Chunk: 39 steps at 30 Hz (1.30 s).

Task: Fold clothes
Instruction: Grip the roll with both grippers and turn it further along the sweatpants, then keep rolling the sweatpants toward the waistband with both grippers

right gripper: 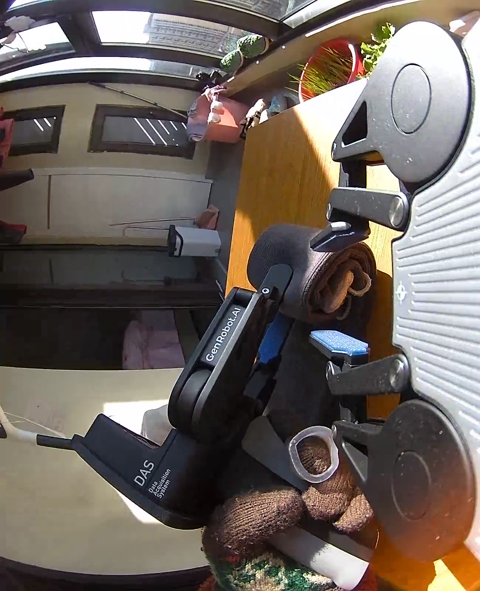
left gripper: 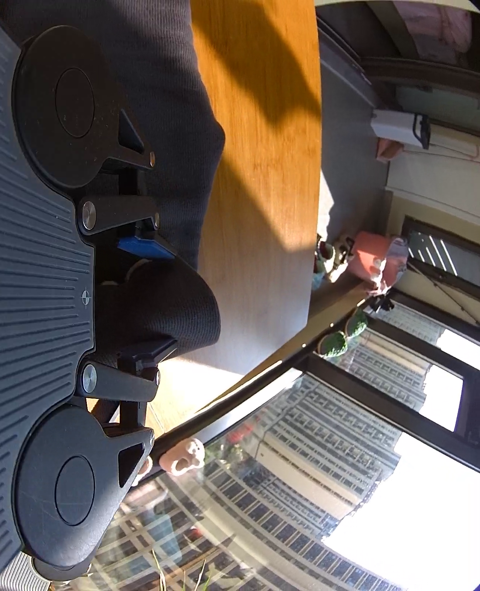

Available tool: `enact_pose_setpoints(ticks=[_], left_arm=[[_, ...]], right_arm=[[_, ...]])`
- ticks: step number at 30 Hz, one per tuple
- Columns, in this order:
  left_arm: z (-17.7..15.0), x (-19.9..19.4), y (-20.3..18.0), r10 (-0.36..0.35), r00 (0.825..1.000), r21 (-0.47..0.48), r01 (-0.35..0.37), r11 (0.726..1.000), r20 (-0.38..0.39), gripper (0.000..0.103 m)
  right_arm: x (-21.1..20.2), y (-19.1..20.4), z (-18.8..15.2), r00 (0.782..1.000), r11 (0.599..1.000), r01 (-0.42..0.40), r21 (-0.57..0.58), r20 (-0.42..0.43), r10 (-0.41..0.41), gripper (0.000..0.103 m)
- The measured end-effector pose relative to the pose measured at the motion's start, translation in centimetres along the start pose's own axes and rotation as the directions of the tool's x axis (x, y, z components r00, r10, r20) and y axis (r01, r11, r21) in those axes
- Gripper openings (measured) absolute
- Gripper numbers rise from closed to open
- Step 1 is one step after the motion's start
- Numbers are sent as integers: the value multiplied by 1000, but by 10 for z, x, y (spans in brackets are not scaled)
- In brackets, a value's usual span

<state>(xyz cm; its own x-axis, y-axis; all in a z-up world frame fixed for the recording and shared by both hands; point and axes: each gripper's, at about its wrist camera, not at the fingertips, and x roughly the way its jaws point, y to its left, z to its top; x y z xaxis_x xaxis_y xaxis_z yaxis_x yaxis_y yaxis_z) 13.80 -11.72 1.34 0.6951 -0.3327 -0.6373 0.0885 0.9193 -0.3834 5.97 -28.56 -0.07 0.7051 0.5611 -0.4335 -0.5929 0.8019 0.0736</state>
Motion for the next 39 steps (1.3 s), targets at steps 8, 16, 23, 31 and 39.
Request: enact_pose_setpoints(ticks=[8,16,23,31,39], left_arm=[[-4,-2,28,-54,999,-119,53,992,-1,56],[-5,-4,31,-44,999,-127,45,991,8,57],[-2,-24,17,37,997,-25,-36,999,68,58],[-9,-14,26,61,997,-23,-60,998,44,79],[-1,-35,20,60,994,-34,-57,998,86,74]], right_arm=[[17,-55,-9,996,902,-73,425,-11,85,62],[40,-33,-9,996,935,-13,354,-75,43,53],[34,1,1,996,984,47,174,-80,-34,53],[25,-14,-1,998,972,12,235,-63,3,46],[31,47,3,987,975,149,-164,-35,-157,45]])
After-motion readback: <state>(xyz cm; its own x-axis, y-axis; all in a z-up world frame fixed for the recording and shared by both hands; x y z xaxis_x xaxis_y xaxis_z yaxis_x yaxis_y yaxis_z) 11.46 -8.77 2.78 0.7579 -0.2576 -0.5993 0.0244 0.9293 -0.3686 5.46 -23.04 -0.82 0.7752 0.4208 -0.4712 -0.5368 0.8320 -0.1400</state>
